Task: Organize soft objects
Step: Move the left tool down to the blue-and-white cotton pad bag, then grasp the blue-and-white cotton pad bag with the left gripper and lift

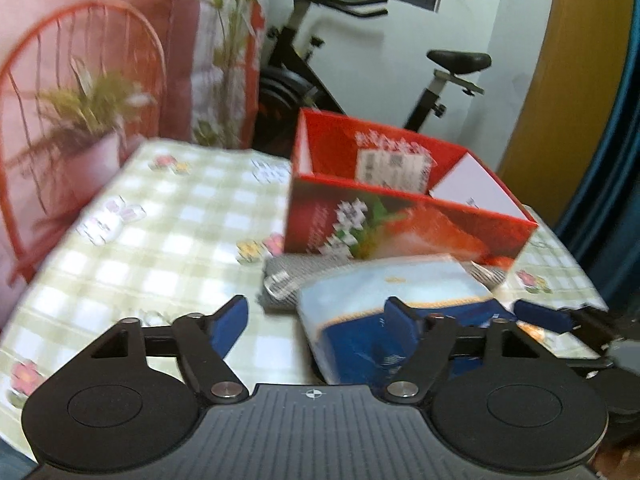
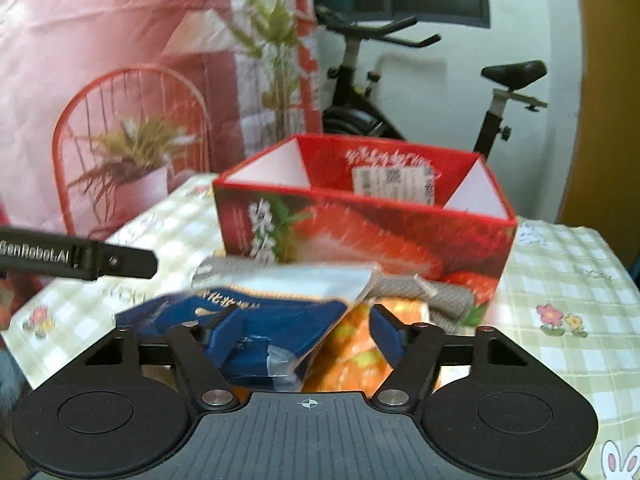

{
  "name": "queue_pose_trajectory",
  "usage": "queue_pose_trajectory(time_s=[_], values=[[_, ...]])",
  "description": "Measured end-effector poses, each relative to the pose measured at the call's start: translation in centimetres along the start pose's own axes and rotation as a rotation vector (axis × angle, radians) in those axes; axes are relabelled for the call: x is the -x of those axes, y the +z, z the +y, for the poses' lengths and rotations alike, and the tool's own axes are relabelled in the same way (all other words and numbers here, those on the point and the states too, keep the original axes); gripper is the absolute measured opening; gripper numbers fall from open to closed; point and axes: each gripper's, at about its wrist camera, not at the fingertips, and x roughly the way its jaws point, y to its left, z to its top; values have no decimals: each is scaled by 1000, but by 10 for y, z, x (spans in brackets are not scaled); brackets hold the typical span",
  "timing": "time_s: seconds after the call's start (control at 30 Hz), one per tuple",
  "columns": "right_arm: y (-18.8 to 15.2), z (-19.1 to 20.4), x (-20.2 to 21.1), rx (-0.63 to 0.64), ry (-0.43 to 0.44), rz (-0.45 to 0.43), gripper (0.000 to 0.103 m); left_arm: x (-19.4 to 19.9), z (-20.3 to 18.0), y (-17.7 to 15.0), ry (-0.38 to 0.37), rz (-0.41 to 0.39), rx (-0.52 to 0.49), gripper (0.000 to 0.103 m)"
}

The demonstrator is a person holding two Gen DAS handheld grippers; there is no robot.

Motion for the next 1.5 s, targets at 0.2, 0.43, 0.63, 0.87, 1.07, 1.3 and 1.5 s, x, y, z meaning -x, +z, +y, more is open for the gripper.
queue_pose_trajectory(time_s=[0.2, 0.43, 0.63, 0.87, 1.07, 1.3, 1.5], values=[[-10, -9, -4, -49, 46, 34, 56, -16, 10, -11, -88, 52, 79, 61], [-11, -7, -2, -29, 80, 39, 40, -30, 14, -18, -161, 93, 139, 60], [-11, -6, -4, -22, 92, 49, 38, -44, 21, -25, -212, 140, 204, 57], [-11, -6, -5, -19, 97, 57, 38, -52, 29, -31, -266, 150, 258, 48], [-10, -3, -1, -7, 105, 50, 35, -43, 27, -27, -277, 114, 247, 44], [-3, 3, 11, 38, 110, 7, 34, -27, 25, -20, -275, 47, 213, 44], [10, 4, 24, 85, 104, -57, 34, -4, 19, -6, -288, -48, 167, 44]])
